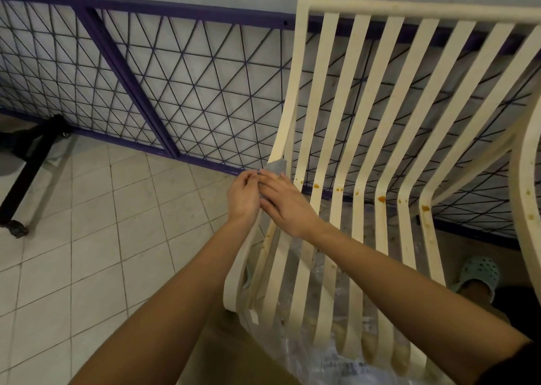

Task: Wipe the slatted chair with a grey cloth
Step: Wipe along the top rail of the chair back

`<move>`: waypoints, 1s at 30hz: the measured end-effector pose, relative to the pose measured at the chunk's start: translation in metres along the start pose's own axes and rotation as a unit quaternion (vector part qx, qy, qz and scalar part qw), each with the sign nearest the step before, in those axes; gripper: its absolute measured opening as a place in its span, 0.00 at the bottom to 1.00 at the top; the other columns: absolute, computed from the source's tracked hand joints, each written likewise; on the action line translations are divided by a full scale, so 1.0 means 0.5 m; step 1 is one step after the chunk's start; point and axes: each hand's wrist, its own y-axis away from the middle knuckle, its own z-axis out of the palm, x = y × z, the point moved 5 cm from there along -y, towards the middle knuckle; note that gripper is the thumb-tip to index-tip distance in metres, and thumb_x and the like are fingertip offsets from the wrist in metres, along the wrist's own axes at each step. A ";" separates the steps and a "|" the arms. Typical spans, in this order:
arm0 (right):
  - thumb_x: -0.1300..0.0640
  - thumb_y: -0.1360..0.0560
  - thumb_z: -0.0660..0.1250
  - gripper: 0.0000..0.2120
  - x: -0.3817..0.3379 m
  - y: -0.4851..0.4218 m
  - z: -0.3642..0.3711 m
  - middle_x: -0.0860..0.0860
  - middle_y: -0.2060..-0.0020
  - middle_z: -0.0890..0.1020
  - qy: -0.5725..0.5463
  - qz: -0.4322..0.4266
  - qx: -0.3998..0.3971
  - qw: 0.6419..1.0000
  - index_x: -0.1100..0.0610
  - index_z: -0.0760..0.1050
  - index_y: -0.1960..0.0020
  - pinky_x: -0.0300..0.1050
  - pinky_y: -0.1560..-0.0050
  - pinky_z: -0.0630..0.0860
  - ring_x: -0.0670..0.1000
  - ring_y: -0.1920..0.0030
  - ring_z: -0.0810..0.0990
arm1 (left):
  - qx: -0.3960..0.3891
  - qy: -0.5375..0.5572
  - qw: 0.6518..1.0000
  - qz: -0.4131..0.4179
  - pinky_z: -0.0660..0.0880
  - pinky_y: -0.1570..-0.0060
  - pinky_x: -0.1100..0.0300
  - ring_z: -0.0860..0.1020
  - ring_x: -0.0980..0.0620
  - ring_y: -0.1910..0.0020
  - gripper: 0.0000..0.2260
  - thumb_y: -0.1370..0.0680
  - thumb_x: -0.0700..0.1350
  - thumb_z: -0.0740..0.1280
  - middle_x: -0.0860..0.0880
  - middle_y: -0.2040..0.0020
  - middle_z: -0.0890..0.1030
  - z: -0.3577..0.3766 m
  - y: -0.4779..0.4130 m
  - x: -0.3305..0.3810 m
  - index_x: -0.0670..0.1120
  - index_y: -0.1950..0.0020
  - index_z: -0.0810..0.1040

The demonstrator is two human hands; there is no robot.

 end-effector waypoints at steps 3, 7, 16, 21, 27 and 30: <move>0.50 0.16 0.53 0.20 0.044 -0.034 -0.019 0.49 0.26 0.66 0.024 -0.008 -0.017 1.000 0.53 0.67 0.26 0.57 0.23 0.51 0.49 0.22 0.55 | -0.013 0.003 1.000 0.009 0.71 0.46 0.63 0.77 0.52 0.46 0.12 0.17 0.42 0.59 0.47 0.45 0.81 0.029 -0.037 0.012 0.41 0.41 0.79; 0.49 0.16 0.53 0.20 0.102 -0.081 -0.041 0.48 0.25 0.66 0.069 -0.033 -0.022 0.997 0.52 0.67 0.26 0.57 0.23 0.52 0.48 0.22 0.54 | -0.006 0.026 1.000 0.002 0.72 0.40 0.58 0.77 0.52 0.43 0.11 0.17 0.43 0.58 0.48 0.44 0.80 0.064 -0.086 0.016 0.43 0.41 0.78; 0.49 0.16 0.52 0.23 0.197 -0.164 -0.105 0.50 0.22 0.60 0.148 -0.108 -0.043 0.982 0.55 0.60 0.23 0.55 0.22 0.46 0.49 0.21 0.49 | 0.038 0.095 0.995 0.001 0.72 0.37 0.55 0.77 0.53 0.41 0.14 0.16 0.49 0.55 0.49 0.41 0.79 0.159 -0.188 0.077 0.47 0.37 0.76; 0.48 0.16 0.50 0.23 0.240 -0.215 -0.163 0.49 0.22 0.59 0.232 -0.146 -0.066 0.959 0.52 0.59 0.22 0.56 0.22 0.45 0.49 0.21 0.49 | 0.038 0.083 0.993 0.071 0.73 0.40 0.56 0.77 0.56 0.44 0.14 0.16 0.51 0.55 0.49 0.42 0.79 0.194 -0.220 0.096 0.47 0.41 0.77; 0.50 0.17 0.52 0.24 0.263 -0.300 -0.259 0.49 0.22 0.59 0.323 -0.176 -0.080 0.927 0.50 0.58 0.22 0.60 0.22 0.44 0.50 0.21 0.50 | 0.045 0.078 0.990 0.110 0.69 0.31 0.52 0.73 0.52 0.34 0.18 0.16 0.52 0.55 0.50 0.34 0.75 0.227 -0.283 0.154 0.47 0.30 0.71; 0.49 0.17 0.52 0.24 0.272 -0.341 -0.311 0.50 0.22 0.59 0.368 -0.167 -0.072 0.912 0.51 0.58 0.22 0.60 0.23 0.42 0.51 0.21 0.50 | 0.045 0.106 0.985 0.126 0.67 0.30 0.54 0.72 0.54 0.33 0.17 0.16 0.50 0.55 0.50 0.32 0.73 0.261 -0.315 0.202 0.48 0.29 0.70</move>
